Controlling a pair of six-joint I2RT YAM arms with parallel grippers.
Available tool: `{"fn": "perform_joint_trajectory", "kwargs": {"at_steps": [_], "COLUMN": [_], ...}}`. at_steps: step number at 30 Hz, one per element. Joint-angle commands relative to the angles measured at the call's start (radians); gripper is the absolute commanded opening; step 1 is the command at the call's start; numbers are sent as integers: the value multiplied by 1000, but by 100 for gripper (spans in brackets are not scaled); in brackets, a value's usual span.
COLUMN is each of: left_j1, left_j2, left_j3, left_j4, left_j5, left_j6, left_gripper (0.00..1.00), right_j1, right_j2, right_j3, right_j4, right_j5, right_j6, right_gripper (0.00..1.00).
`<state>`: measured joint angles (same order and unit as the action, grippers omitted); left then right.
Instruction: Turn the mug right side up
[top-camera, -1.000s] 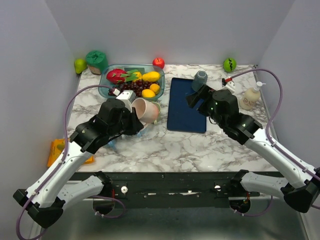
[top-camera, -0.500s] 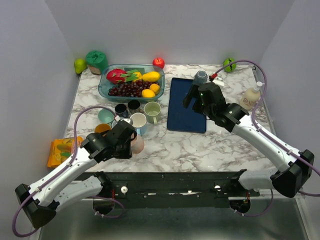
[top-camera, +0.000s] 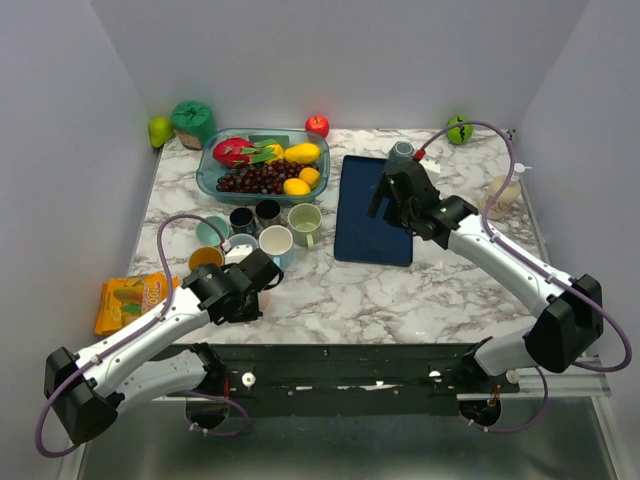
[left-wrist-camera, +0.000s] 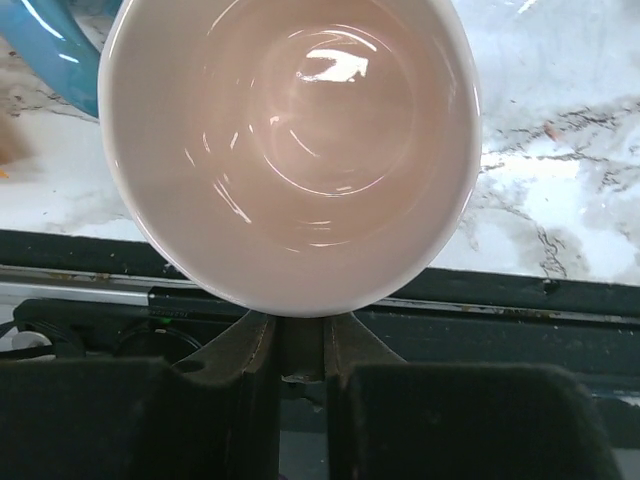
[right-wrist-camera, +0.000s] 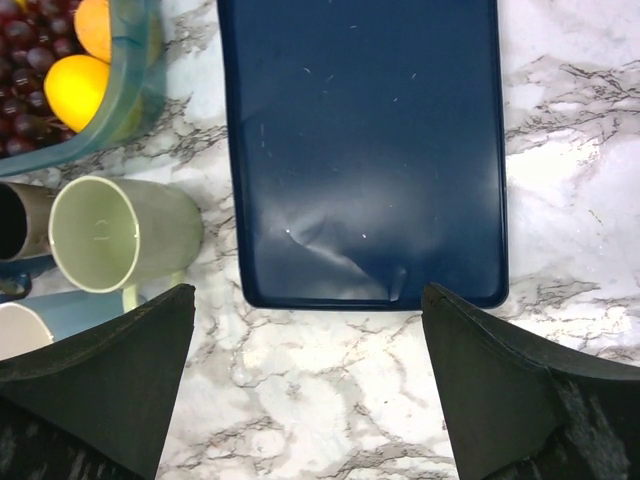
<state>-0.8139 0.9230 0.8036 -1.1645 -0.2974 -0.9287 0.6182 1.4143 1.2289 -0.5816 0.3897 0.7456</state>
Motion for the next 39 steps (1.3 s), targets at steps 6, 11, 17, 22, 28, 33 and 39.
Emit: {"fn": "perform_joint_trajectory", "kwargs": {"at_steps": [6, 11, 17, 22, 28, 33, 39], "left_j1": [-14, -21, -28, -41, -50, -59, -59], "left_j2": [77, 79, 103, 122, 139, 113, 50], "left_j3": [3, -10, -52, -73, -77, -70, 29], "left_j4": [11, 14, 45, 58, 57, 42, -50], "left_j5": [-124, -108, -52, -43, -31, -8, -43], "left_j6": [-111, -124, -133, -151, -159, -170, -165], "left_gripper": [0, 0, 0, 3, 45, 65, 73], "right_j1": [-64, -109, -141, -153, -172, -172, -175], "right_j2": [74, 121, 155, 170, 201, 207, 244], "right_j3": [55, 58, 78, 81, 102, 126, 182], "right_j4": [-32, -32, -32, -29, -30, -37, -37], "right_j5": [-17, -17, -18, -18, -26, 4, 78], "right_j6": [-55, -69, -86, -97, -135, -196, -268], "right_gripper": [100, 100, 100, 100, 100, 100, 100]}}
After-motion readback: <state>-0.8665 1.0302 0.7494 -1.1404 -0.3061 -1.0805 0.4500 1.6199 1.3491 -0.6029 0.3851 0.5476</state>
